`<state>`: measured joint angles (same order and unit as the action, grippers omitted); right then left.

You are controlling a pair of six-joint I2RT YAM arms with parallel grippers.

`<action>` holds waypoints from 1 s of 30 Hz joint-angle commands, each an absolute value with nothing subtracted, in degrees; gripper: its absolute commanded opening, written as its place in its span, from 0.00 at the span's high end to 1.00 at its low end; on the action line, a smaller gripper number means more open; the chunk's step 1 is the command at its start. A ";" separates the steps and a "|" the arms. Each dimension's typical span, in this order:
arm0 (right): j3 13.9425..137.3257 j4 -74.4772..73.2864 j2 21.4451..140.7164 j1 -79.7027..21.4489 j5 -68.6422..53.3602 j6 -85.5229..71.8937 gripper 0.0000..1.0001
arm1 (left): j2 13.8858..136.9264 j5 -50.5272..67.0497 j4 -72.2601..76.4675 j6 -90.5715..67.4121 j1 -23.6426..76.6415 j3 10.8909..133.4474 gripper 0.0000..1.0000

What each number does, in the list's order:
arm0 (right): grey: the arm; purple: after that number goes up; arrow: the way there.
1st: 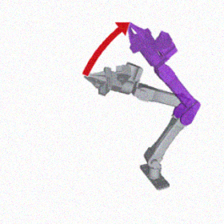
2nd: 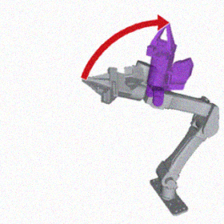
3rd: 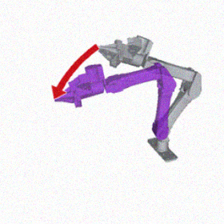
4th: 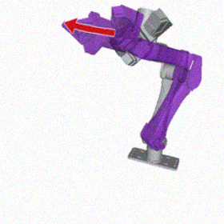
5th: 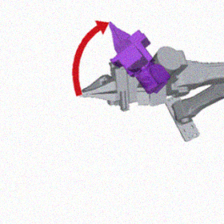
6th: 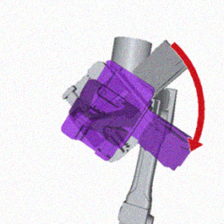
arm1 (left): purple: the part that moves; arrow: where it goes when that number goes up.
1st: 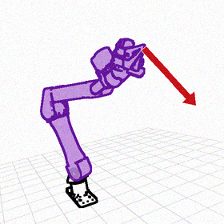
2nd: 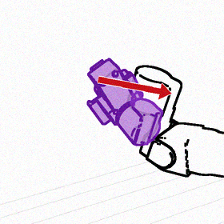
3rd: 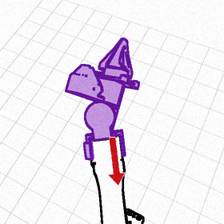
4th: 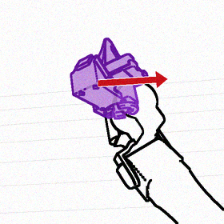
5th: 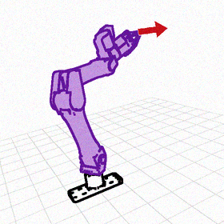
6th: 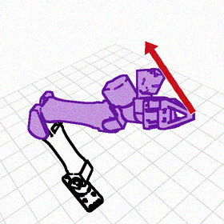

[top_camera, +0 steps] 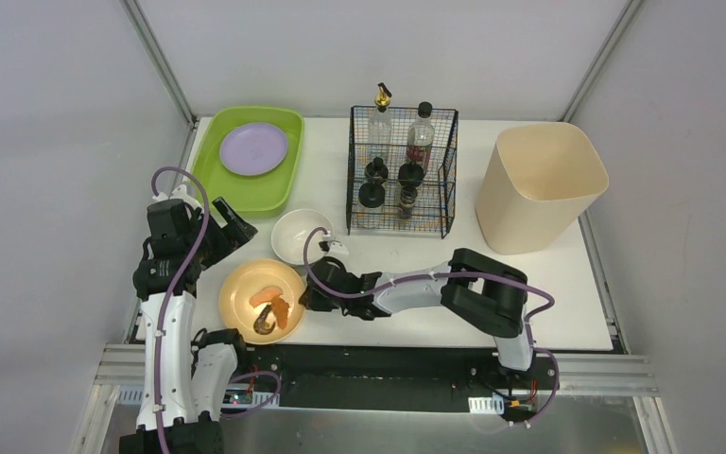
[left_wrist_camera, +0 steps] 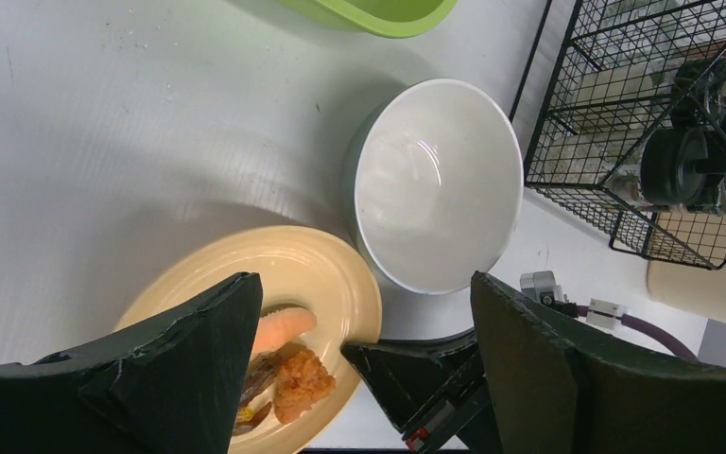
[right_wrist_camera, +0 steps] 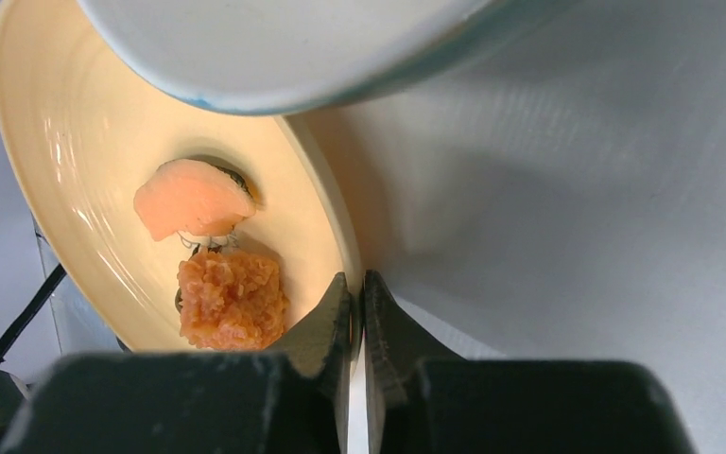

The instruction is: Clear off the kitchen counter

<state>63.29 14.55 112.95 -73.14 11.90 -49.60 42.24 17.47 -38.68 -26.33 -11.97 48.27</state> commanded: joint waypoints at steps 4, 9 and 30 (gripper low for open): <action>57.71 11.55 107.30 -70.05 9.76 -46.58 1.00 | 41.90 17.44 -37.88 -25.31 -11.69 48.04 0.17; 53.82 8.92 102.53 -69.07 9.09 -43.96 1.00 | 42.42 17.79 -37.88 -25.31 -11.69 48.15 0.17; 43.19 -13.07 69.58 -59.92 4.51 -32.07 1.00 | 42.92 19.55 -37.81 -25.66 -11.69 47.94 0.17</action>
<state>42.06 -8.10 77.08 -62.76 6.17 -34.98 43.29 18.04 -38.68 -26.33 -11.97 48.23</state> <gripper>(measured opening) 0.064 0.833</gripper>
